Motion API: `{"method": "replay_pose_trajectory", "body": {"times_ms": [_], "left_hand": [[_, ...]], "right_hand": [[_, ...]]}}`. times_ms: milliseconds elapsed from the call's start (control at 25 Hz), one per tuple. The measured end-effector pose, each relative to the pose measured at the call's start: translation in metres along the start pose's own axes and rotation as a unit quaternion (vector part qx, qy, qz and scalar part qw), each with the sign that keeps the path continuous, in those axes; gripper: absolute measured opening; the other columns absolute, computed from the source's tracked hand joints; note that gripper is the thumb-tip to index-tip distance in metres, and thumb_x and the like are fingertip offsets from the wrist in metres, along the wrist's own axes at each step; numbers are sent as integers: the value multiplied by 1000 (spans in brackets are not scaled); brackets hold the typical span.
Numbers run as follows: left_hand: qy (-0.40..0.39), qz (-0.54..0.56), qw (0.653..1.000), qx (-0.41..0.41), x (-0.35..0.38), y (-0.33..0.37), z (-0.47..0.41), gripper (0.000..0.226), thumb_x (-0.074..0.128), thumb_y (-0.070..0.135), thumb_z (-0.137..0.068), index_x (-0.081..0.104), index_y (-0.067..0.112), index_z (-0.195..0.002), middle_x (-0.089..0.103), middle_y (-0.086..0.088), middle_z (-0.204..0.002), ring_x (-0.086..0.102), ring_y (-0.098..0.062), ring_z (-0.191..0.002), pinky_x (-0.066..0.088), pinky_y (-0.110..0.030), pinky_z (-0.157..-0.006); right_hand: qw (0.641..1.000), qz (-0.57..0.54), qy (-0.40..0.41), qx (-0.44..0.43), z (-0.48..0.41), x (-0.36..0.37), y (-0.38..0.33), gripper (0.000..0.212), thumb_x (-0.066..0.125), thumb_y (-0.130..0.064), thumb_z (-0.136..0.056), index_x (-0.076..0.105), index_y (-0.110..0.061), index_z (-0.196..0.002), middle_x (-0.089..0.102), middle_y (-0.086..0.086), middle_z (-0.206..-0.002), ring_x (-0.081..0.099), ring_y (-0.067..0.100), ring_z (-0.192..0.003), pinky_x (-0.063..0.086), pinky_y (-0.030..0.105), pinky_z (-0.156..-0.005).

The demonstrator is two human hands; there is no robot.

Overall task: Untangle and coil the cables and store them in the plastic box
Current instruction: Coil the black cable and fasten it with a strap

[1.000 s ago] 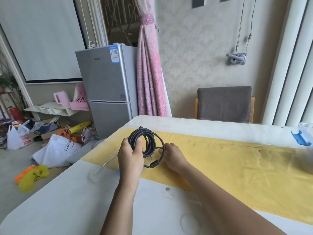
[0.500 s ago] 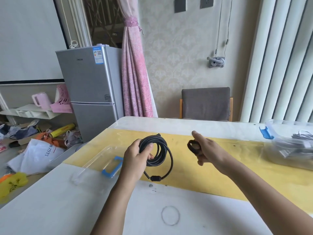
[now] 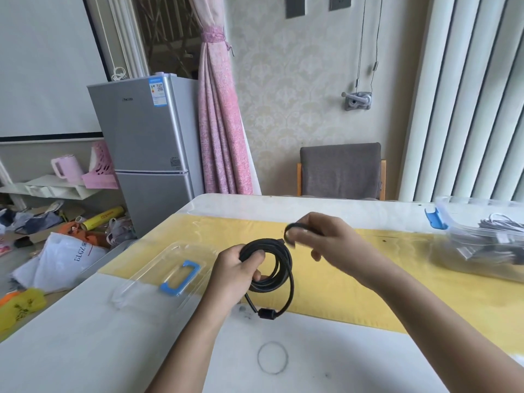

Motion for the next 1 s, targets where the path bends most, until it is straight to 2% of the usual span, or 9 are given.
{"method": "replay_pose_trajectory", "body": {"times_ms": [80, 200, 320, 400, 480, 680, 880, 1000], "left_hand": [[9, 10, 1000, -14, 3, -5, 0, 18, 57, 13, -89, 61, 3, -75, 47, 4, -45, 44, -8, -44, 36, -13, -46], [10, 38, 999, -33, 5, -8, 1, 20, 56, 13, -90, 59, 8, -71, 46, 3, -46, 43, -9, -47, 37, -13, -47], [-78, 104, 989, -68, 18, -6, 7, 18, 56, 18, -92, 60, 8, -78, 44, 4, -49, 47, -11, -51, 37, -24, -54], [-151, 176, 967, -101, 31, -3, 16, 22, 51, 21, -94, 60, 3, -85, 42, 2, -53, 48, -12, -52, 41, -23, -52], [-191, 222, 947, -128, 40, 0, 22, 30, 48, 27, -95, 60, 1, -86, 40, 0, -55, 46, -13, -53, 43, -22, -50], [-202, 230, 940, -153, 41, -2, 23, 49, 49, 51, -82, 63, 5, -85, 40, 0, -55, 48, -15, -54, 41, -23, -52], [-231, 257, 926, -150, 42, 1, 24, 46, 53, 48, -78, 60, 4, -88, 39, 0, -55, 46, -14, -54, 44, -24, -57], [-248, 270, 918, -150, 39, 3, 26, 55, 45, 54, -83, 59, 1, -85, 35, -3, -54, 42, -16, -51, 53, -30, -66]], "right_hand": [[997, 71, -42, 8, 4, 14, 6, 28, 75, -40, -75, 66, -15, -82, 43, -13, -49, 34, 5, -47, 27, 15, -45], [988, 156, -20, 0, 7, 22, 6, 24, 74, -34, -77, 67, -12, -81, 47, -9, -54, 34, 7, -46, 27, 16, -43], [990, 132, 52, -5, 5, 7, 3, 26, 74, -33, -78, 65, -9, -72, 42, -8, -50, 34, 6, -42, 27, 16, -42], [991, 99, 89, 1, 4, -4, 3, 29, 75, -33, -77, 60, -11, -64, 42, -9, -47, 35, 4, -41, 26, 15, -41], [990, 97, 106, 1, 3, -10, 3, 31, 77, -32, -76, 56, -14, -60, 40, -9, -45, 36, 3, -40, 27, 14, -41], [993, 75, 93, -25, 4, -9, -1, 17, 76, -28, -77, 64, -22, -68, 41, -12, -40, 37, 4, -41, 28, 13, -43], [984, 108, 130, -55, 6, -20, -13, 17, 75, -25, -78, 62, -23, -68, 49, -15, -42, 46, 0, -45, 34, 11, -47], [972, 172, 139, -73, 7, -22, -15, 11, 74, -22, -79, 65, -19, -73, 57, -11, -53, 53, -3, -53, 38, 11, -51]]}}
Point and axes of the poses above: each hand's wrist, its own z-axis away from the middle knuckle, its own x-axis out of the palm, y = z × x, the point moved 8 cm from there along -z, towards the middle knuckle
